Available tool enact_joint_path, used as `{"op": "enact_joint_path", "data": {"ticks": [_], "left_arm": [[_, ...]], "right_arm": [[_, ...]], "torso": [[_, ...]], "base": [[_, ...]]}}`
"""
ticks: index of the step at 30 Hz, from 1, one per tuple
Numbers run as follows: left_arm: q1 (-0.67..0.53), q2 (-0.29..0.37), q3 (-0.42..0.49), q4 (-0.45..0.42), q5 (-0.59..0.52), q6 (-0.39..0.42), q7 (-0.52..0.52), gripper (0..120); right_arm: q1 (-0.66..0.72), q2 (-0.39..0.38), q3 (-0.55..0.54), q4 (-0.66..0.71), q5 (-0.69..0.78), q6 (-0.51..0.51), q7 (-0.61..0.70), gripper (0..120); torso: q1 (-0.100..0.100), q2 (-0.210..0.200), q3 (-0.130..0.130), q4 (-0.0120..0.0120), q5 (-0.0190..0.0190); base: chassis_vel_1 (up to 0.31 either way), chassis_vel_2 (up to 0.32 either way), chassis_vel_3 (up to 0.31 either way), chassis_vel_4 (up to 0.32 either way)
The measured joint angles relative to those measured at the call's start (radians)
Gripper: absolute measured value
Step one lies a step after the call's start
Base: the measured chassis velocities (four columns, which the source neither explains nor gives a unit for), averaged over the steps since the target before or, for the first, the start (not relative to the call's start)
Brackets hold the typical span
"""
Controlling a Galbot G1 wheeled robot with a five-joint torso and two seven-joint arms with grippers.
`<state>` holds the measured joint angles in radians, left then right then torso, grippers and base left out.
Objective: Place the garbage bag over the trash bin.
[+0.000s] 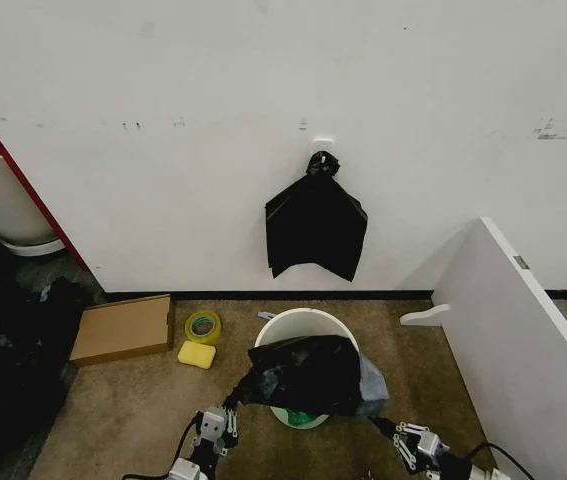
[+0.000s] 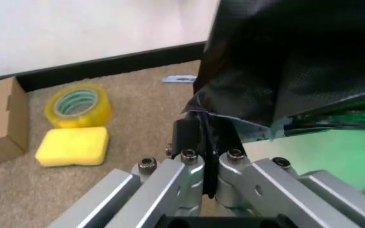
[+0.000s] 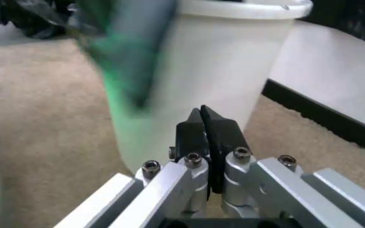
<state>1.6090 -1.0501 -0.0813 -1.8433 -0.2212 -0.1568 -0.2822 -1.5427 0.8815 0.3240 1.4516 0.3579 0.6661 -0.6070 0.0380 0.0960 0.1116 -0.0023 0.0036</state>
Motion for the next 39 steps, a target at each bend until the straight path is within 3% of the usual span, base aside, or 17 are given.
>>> {"op": "enact_joint_path", "data": {"ticks": [8,17,23,26,30,35,39], "left_arm": [[-0.037,-0.04,-0.008,0.022,-0.054,0.018,-0.007,0],[-0.009,-0.023,0.016,-0.015,-0.089,0.029,-0.02,3],[0.058,0.021,-0.007,-0.112,-0.064,0.108,-0.076,26],[0.082,0.039,-0.02,-0.141,-0.042,0.132,-0.1,32],[0.134,0.084,-0.05,-0.197,0.003,0.164,-0.149,49],[0.192,0.131,-0.077,-0.237,0.07,0.144,-0.178,66],[0.19,0.134,-0.081,-0.214,0.075,0.053,-0.105,84]], "right_arm": [[0.056,0.025,-0.015,-0.073,0.003,0.012,0.0,0],[0.036,-0.006,0.021,-0.065,0.035,0.04,-0.025,2],[0.01,-0.032,0.081,-0.046,0.076,0.053,-0.04,26],[-0.005,-0.037,0.104,-0.034,0.087,0.059,-0.049,33],[-0.052,-0.042,0.168,0.011,0.144,0.071,-0.12,50],[-0.063,-0.051,0.218,0.057,0.215,0.066,-0.128,68],[-0.048,-0.055,0.218,0.075,0.223,0.059,-0.086,85]], "torso": [[0.0,0.0,0.0,0.0,0.0002],[0.0,0.0,0.0,-0.0001,0.0001],[0.0,0.0,0.0,0.0,0.0001],[0.0,0.0,0.0,0.0,0.0002],[0.0,0.0,0.0,-0.0002,0.0001],[0.0,0.0,0.0,0.0,0.0001],[0.0,0.0,0.0,0.0001,0.0001]], "base": [[0.0,0.0,0.0,0.0],[0.0,0.0,0.0,0.0],[0.0,0.0,0.0,0.0],[0.0,0.0,0.0,0.0],[0.0,0.0,0.0,0.0],[0.0,0.0,0.0,0.0],[0.0,0.0,0.0,0.0]]}}
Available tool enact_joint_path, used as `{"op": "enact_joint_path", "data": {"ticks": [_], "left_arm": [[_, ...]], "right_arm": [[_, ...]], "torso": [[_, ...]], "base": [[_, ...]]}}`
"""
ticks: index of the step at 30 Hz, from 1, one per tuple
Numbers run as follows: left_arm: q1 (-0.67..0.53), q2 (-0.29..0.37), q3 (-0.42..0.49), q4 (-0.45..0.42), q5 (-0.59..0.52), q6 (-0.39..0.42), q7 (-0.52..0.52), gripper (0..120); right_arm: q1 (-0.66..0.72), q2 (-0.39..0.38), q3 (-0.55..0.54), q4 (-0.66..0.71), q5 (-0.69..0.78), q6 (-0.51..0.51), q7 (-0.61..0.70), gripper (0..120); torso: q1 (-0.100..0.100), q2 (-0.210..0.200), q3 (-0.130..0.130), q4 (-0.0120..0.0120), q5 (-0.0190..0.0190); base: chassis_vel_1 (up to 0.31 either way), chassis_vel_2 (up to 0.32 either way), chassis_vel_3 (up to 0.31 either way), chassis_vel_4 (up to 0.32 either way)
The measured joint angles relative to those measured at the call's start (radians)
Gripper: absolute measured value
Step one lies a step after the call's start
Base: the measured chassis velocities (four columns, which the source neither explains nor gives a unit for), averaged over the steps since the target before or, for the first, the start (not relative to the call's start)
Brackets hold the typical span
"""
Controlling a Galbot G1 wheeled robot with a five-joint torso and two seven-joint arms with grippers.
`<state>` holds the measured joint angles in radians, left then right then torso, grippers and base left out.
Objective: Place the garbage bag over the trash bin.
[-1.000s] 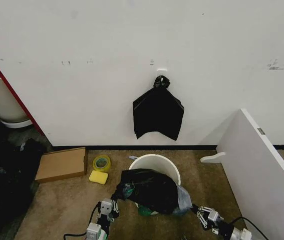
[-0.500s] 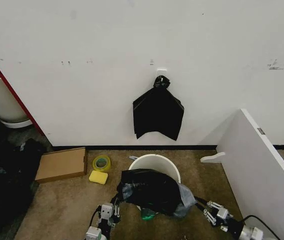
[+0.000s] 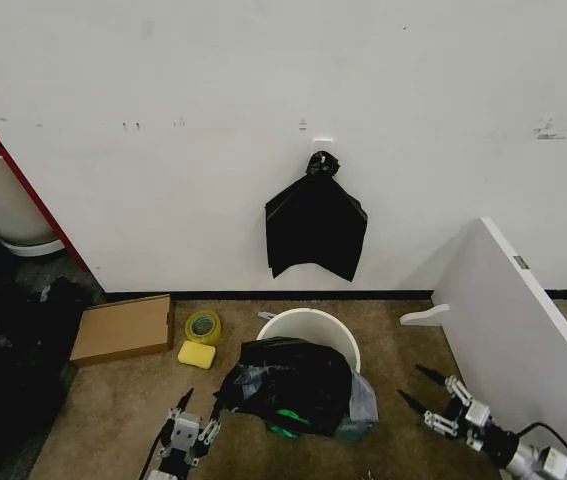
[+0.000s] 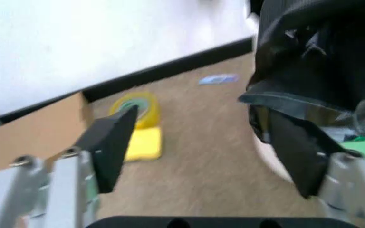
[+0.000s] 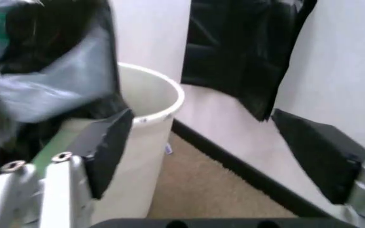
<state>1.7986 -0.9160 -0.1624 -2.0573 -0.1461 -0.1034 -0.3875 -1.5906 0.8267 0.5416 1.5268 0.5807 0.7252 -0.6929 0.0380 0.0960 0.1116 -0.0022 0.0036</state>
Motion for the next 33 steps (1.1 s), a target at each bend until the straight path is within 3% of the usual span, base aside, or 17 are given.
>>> {"op": "enact_joint_path", "data": {"ticks": [2,5,9,10,17,22,25,30,33], "left_arm": [[-0.007,-0.003,0.0,0.013,-0.003,-0.025,0.033,88],[-0.031,-0.008,-0.003,0.07,-0.027,-0.117,0.211,98],[-0.066,-0.008,-0.015,0.158,-0.035,-0.231,0.393,100],[-0.066,-0.008,-0.015,0.158,-0.035,-0.231,0.393,100],[-0.137,-0.027,-0.035,0.3,-0.033,-0.429,0.795,100],[-0.17,-0.051,-0.093,0.337,-0.037,-0.492,0.88,100],[-0.175,-0.07,-0.149,0.337,-0.072,-0.519,0.947,100],[-0.175,-0.084,-0.251,0.332,-0.11,-0.56,1.149,100],[-0.178,-0.084,-0.267,0.336,-0.108,-0.567,1.156,100]], "right_arm": [[0.003,0.002,-0.006,0.005,-0.007,0.0,0.011,88],[0.007,0.017,-0.03,0.028,-0.05,0.0,0.067,98],[0.019,0.035,-0.061,0.064,-0.077,-0.01,0.153,100],[0.019,0.035,-0.061,0.064,-0.077,-0.01,0.153,100],[0.031,0.045,-0.085,0.092,-0.086,-0.018,0.181,100],[0.04,0.028,-0.091,0.144,-0.056,-0.06,0.225,100],[0.06,-0.004,-0.096,0.2,-0.017,-0.144,0.314,100],[0.088,-0.082,-0.116,0.274,0.036,-0.271,0.42,100],[0.084,-0.101,-0.12,0.295,0.037,-0.281,0.424,100]], "torso": [[0.0,0.0,0.0,0.0,-0.0003],[0.0,0.0,0.0,-0.0002,0.0002],[0.0,0.0,0.0,0.0,0.0],[0.0,0.0,0.0,0.0,0.0],[0.0,0.0,0.0,-0.0001,-0.0001],[0.0,0.0,0.0,-0.0003,0.0],[0.0,0.0,0.0,-0.0002,0.0],[0.0,0.0,0.0,0.0001,0.0001],[0.0,0.0,0.0,0.0,0.0001]], "base": [[0.0,0.0,0.0,0.0],[0.0,0.0,0.0,0.0],[0.0,0.0,0.0,0.0],[0.0,0.0,0.0,0.0],[0.0,0.0,0.0,0.0],[0.0,0.0,0.0,0.0],[0.0,0.0,0.0,0.0],[0.0,0.0,0.0,0.0],[0.0,0.0,0.0,0.0]]}}
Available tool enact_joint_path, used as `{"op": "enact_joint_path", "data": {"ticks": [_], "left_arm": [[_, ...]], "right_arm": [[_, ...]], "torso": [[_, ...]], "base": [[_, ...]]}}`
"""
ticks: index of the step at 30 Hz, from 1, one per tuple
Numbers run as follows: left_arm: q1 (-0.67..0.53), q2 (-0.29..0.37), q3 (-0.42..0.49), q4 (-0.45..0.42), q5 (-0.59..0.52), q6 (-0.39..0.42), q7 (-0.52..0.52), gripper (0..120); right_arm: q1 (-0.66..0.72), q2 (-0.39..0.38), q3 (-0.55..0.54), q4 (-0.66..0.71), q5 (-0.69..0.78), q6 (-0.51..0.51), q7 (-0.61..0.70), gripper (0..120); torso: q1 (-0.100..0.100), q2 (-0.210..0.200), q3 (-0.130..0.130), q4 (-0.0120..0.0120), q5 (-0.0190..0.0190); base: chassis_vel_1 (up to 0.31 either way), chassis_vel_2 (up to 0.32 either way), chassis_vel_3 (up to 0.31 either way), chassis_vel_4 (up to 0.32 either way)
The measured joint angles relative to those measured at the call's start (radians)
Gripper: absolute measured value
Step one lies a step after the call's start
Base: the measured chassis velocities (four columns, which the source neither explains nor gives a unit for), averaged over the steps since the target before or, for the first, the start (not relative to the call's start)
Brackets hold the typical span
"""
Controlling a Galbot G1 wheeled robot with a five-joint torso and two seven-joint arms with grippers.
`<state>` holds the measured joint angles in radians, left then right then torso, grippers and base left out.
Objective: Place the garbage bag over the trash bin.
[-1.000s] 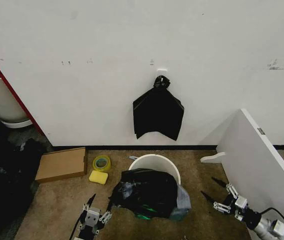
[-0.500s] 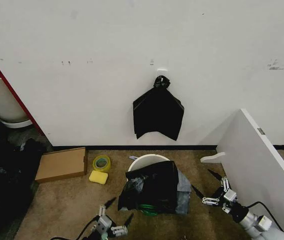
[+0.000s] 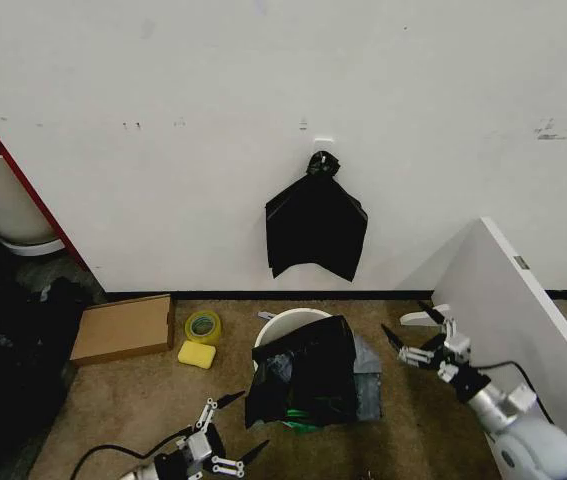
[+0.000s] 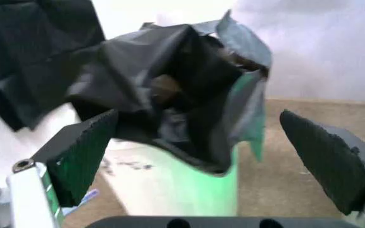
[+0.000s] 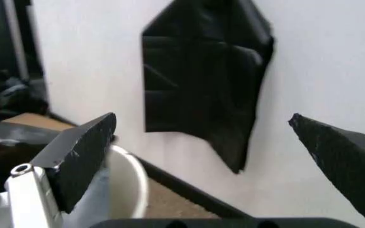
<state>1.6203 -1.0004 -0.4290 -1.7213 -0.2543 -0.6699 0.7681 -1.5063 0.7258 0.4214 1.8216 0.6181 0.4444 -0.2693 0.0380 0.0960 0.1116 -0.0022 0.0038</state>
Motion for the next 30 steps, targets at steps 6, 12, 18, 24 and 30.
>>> {"op": "enact_joint_path", "data": {"ticks": [6,12,18,24,30], "left_arm": [[-0.028,-0.018,-0.019,0.021,-0.002,-0.002,-0.045,100],[-0.039,-0.121,-0.052,0.002,0.022,-0.001,-0.163,100],[-0.016,-0.201,-0.1,-0.021,0.019,-0.01,-0.19,100],[-0.008,-0.238,-0.12,-0.021,0.042,-0.018,-0.239,100],[-0.013,-0.249,-0.116,-0.015,0.065,-0.018,-0.286,100]], "right_arm": [[0.058,-0.06,-0.075,0.096,0.023,-0.166,0.082,100],[0.464,-0.087,-0.358,0.105,0.062,-0.619,0.231,100],[0.758,-0.001,-0.508,-0.111,-0.057,-0.755,-0.183,100],[1.005,0.145,-0.691,-0.338,-0.181,-0.751,-0.334,100],[1.096,0.238,-0.755,-0.487,-0.331,-0.729,-0.412,100]], "torso": [[0.0,0.0,0.0,-0.0005,-0.0001],[0.0,0.0,0.0,0.0007,-0.0002],[0.0,0.0,0.0,0.0002,0.0004],[0.0,0.0,0.0,0.0001,-0.0003],[0.0,0.0,0.0,0.0,-0.0003]], "base": [[0.0,0.0,0.0,0.0],[0.0,0.0,0.0,0.0],[0.0,0.0,0.0,0.0],[0.0,0.0,0.0,0.0],[0.0,0.0,0.0,0.0]]}}
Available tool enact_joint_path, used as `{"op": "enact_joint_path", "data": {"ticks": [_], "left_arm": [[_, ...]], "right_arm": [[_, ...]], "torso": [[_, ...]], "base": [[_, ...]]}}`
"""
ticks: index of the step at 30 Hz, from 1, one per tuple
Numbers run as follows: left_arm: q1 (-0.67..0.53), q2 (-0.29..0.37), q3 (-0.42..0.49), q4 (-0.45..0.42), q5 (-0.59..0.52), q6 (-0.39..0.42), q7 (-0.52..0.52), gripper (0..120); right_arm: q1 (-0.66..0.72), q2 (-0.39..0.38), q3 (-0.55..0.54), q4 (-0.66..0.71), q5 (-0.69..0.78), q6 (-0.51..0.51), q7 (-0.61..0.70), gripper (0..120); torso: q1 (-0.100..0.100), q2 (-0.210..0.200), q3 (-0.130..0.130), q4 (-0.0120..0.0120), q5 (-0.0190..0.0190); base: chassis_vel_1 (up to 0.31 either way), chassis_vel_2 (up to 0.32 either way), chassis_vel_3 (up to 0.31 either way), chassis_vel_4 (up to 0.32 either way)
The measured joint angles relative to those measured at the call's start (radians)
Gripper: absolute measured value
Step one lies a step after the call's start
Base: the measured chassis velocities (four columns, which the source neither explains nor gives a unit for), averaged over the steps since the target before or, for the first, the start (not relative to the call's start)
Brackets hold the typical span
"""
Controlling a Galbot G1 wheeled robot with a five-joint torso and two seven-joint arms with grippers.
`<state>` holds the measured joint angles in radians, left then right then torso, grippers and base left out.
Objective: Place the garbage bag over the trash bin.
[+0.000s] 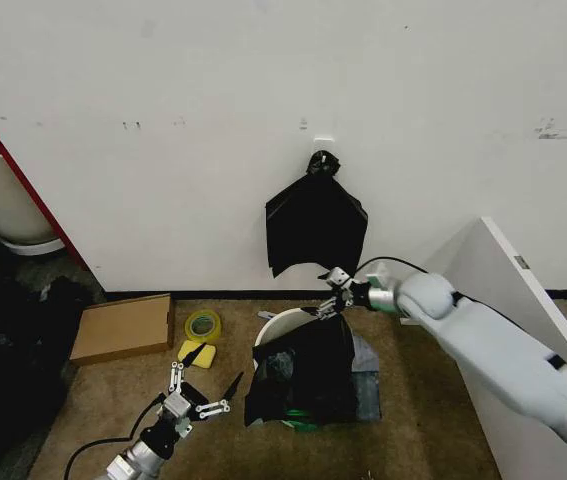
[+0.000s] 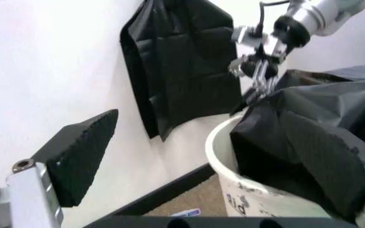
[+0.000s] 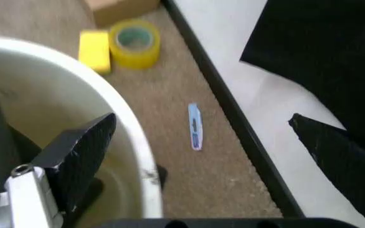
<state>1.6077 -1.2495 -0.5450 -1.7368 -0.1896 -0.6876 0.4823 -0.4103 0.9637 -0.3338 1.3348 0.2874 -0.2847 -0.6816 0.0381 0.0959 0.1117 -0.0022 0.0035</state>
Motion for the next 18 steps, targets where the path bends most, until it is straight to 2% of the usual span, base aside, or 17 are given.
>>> {"op": "enact_joint_path", "data": {"ticks": [5,10,12,18], "left_arm": [[-0.002,-0.003,0.0,0.013,0.01,-0.005,-0.028,100],[-0.005,-0.007,0.001,0.029,0.023,-0.011,-0.06,100],[-0.005,-0.008,0.002,0.029,0.024,-0.011,-0.063,100],[-0.016,-0.013,0.025,0.035,0.044,-0.006,-0.103,100]], "right_arm": [[0.034,0.035,-0.021,-0.067,-0.128,0.033,-0.061,90],[0.025,0.03,-0.024,-0.093,-0.229,0.069,-0.12,68],[0.019,0.026,-0.022,-0.093,-0.232,0.072,-0.123,65],[-0.038,-0.002,0.004,-0.071,-0.216,0.081,-0.127,40]], "torso": [[0.0,0.0,0.0,0.0001,0.0001],[0.0,0.0,0.0,-0.0001,-0.0001],[0.0,0.0,0.0,-0.0001,0.0],[0.0,0.0,0.0,-0.0001,0.0003]], "base": [[0.0,0.0,0.0,0.0],[0.0,0.0,0.0,0.0],[0.0,0.0,0.0,0.0],[0.0,0.0,0.0,0.0]]}}
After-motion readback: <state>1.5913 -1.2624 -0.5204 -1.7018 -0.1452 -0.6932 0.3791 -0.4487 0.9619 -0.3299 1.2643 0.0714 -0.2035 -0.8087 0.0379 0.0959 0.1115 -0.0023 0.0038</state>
